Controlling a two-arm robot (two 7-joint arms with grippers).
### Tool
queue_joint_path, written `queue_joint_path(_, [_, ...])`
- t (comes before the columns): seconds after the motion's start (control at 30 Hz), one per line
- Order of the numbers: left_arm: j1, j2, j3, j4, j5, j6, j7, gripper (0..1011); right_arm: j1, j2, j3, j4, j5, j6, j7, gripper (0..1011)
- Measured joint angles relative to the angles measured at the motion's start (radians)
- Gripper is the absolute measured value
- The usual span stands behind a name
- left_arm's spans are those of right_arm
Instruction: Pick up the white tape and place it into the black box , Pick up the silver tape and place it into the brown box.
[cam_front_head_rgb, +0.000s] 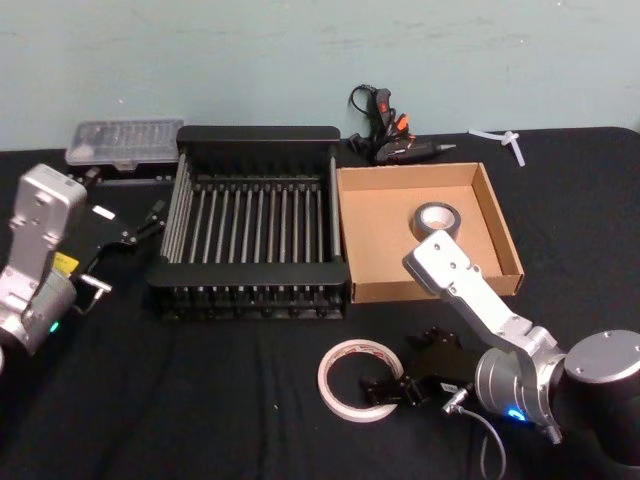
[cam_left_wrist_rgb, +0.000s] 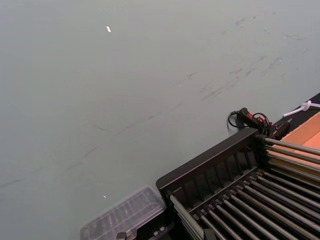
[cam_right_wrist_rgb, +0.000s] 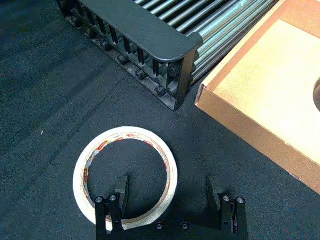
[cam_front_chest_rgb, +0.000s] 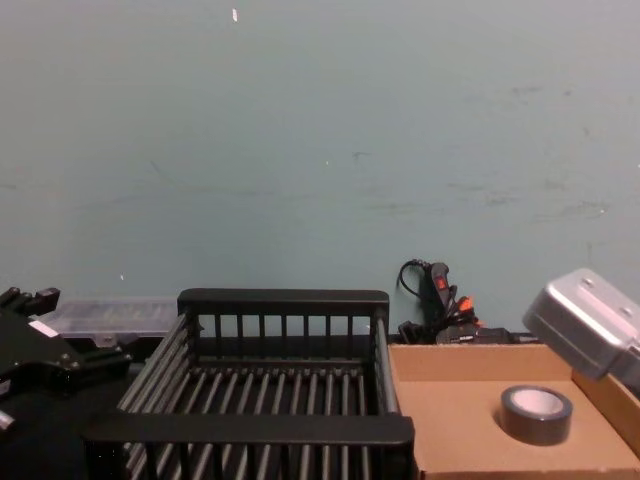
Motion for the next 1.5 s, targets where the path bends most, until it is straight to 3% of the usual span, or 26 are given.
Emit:
queue_joint_path(0.37, [0.0, 0.0, 0.0, 0.0, 0.0, 0.0, 0.0, 1001, -0.001, -0.002, 0.0, 0.0, -0.004, -0.001, -0.001, 1002])
queue_joint_path(0.53, [0.0, 0.0, 0.0, 0.0, 0.0, 0.0, 0.0, 1001, -0.001, -0.001, 0.001, 0.0, -0.003, -0.001, -0.001, 947])
queue_joint_path(0.83, [0.0, 0.0, 0.0, 0.0, 0.0, 0.0, 0.0, 1001, -0.001, -0.001, 0.001, -0.001, -0.002, -0.002, -0.001, 706])
queue_joint_path(1.27, [0.0, 0.0, 0.0, 0.0, 0.0, 0.0, 0.0, 1001, -0.001, -0.001, 0.001, -0.001, -0.001, -0.002, -0.001, 253])
queue_joint_path(1.5, [0.0, 0.0, 0.0, 0.0, 0.0, 0.0, 0.0, 1001, -0.001, -0.001, 0.001, -0.001, -0.001, -0.001, -0.001, 113])
